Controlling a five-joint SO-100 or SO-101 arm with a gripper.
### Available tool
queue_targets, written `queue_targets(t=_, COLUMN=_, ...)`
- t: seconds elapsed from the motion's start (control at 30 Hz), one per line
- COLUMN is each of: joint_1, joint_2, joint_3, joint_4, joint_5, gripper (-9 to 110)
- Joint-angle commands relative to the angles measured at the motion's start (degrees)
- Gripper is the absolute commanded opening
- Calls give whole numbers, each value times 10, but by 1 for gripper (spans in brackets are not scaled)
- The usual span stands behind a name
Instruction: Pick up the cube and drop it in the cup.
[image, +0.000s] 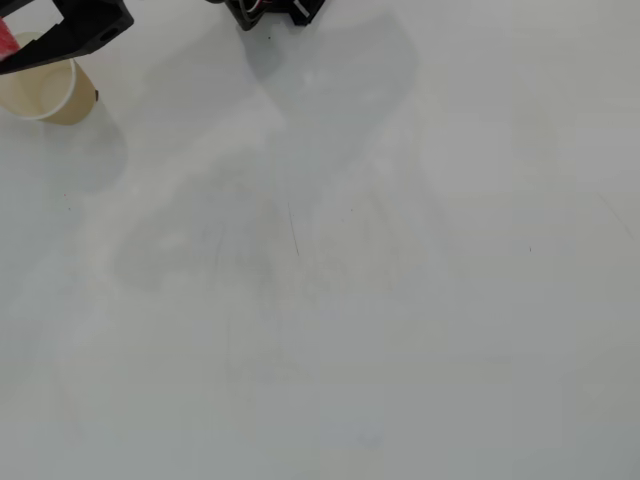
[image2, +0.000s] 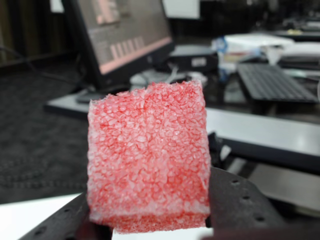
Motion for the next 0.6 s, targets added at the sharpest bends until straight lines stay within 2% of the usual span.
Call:
queue_targets(t=0.0, joint_1=11, joint_2=-17, joint_3=-37, joint_4=-5, joint_5=-5, gripper=0)
queue_targets(t=0.57, joint_1=15, joint_2=-88, joint_3=-63, joint_4=-25, joint_5=-3, gripper=0)
